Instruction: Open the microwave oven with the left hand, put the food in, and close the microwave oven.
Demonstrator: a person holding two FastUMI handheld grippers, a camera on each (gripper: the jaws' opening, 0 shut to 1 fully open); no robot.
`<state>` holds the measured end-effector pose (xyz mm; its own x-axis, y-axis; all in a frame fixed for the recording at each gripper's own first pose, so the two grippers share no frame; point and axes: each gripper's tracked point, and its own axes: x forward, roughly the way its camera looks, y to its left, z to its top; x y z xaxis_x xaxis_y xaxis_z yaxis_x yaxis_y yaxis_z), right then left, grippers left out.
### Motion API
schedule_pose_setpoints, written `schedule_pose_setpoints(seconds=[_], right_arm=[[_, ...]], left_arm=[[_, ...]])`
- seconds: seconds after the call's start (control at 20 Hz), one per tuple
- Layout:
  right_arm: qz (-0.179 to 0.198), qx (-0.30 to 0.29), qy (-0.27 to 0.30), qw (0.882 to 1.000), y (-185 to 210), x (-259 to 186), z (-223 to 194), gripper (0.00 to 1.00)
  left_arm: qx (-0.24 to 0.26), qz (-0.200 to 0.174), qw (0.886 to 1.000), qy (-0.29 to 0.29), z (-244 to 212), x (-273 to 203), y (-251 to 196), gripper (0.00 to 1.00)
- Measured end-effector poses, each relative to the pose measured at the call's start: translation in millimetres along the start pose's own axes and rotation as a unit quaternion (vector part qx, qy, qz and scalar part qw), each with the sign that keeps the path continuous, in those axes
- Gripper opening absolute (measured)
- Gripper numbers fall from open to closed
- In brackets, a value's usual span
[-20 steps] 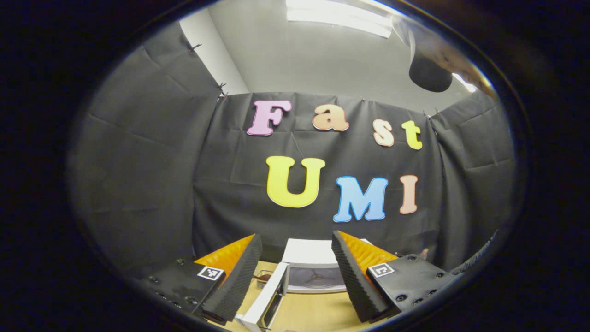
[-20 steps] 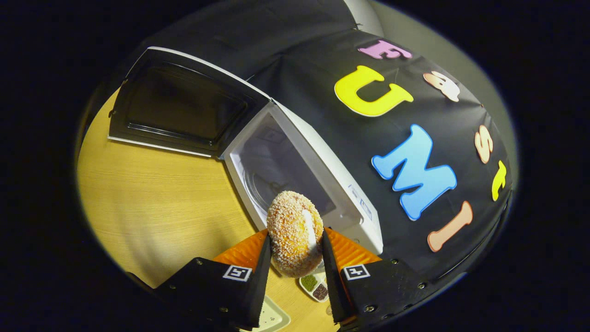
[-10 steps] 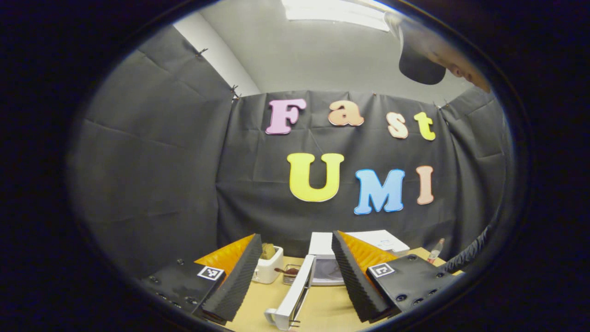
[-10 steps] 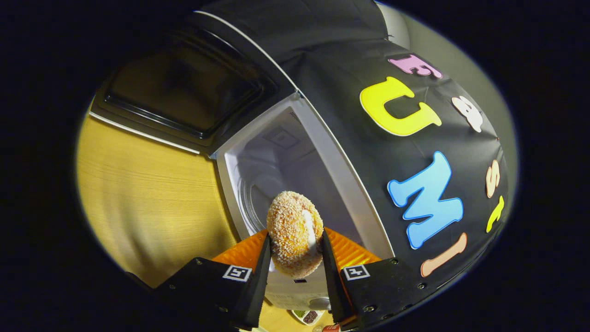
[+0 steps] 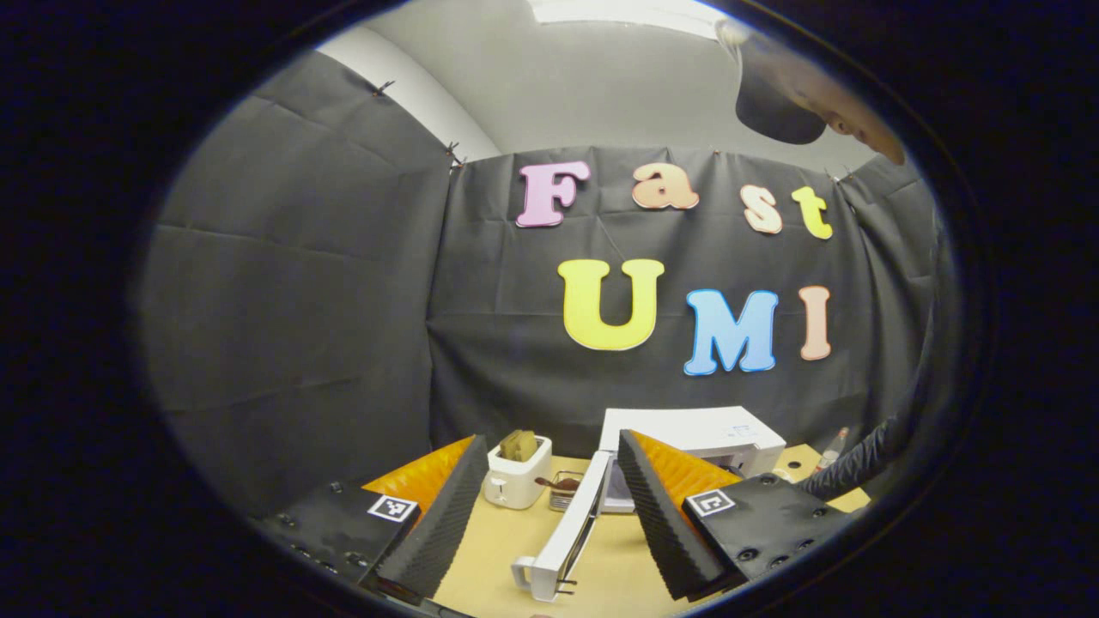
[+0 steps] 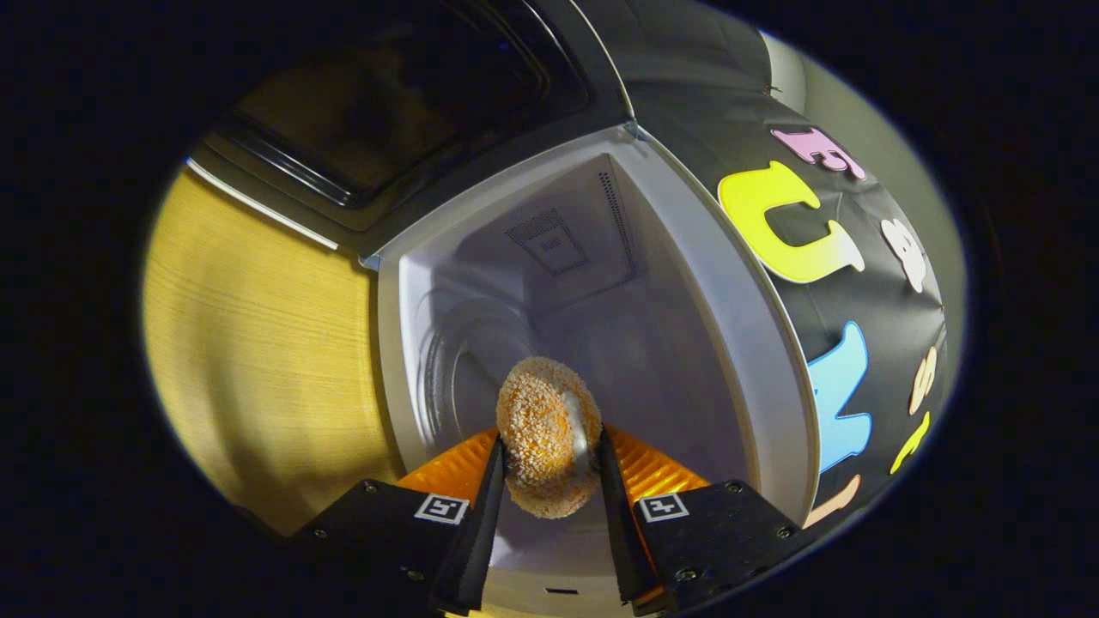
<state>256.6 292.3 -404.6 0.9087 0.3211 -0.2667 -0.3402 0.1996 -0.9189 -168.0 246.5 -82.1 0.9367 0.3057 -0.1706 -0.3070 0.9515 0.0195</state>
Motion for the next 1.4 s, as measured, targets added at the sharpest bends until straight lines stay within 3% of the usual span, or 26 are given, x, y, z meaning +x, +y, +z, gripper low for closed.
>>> schedule_pose_setpoints(seconds=[0.25, 0.4, 0.55, 0.6, 0.8, 0.9, 1.1, 1.25, 1.4], right_arm=[[0.010, 0.010, 0.012, 1.000, 8.5, 21.8, -9.9, 0.57], [0.026, 0.020, 0.016, 0.999, 15.1, 19.1, -13.6, 0.70], [0.029, 0.043, 0.020, 0.998, 11.2, 10.6, -14.7, 0.72], [0.037, 0.055, 0.016, 0.998, 12.9, 7.9, -12.0, 0.80], [0.057, 0.091, 0.014, 0.994, 14.1, -9.7, -7.4, 0.96], [0.065, 0.118, 0.023, 0.991, 12.1, -21.9, -9.6, 0.92], [0.072, 0.210, 0.043, 0.974, 3.3, -64.4, -13.9, 0.92], [0.041, 0.264, 0.054, 0.962, -18.9, -102.7, -17.1, 0.92], [0.007, 0.336, 0.062, 0.940, -46.8, -145.4, -18.2, 0.92]], left_arm=[[0.008, 0.004, 1.000, 0.011, 0.7, -2.2, -6.9, 0.96], [0.011, 0.004, 1.000, 0.012, 2.3, 0.8, -7.0, 0.98], [0.003, -0.002, 1.000, 0.009, 4.5, 7.9, -12.0, 0.98], [0.002, -0.007, 1.000, 0.008, 5.1, 9.4, -15.2, 0.98], [0.008, -0.027, 1.000, 0.007, 3.1, 16.7, -26.8, 0.99], [0.007, -0.038, 0.999, 0.007, 1.6, 21.5, -33.8, 0.99], [-0.002, -0.066, 0.998, 0.001, -1.8, 35.8, -49.9, 0.99], [-0.008, -0.106, 0.994, -0.006, -6.8, 49.4, -70.3, 1.00], [0.002, -0.139, 0.990, -0.013, -8.5, 62.1, -84.0, 0.99]])
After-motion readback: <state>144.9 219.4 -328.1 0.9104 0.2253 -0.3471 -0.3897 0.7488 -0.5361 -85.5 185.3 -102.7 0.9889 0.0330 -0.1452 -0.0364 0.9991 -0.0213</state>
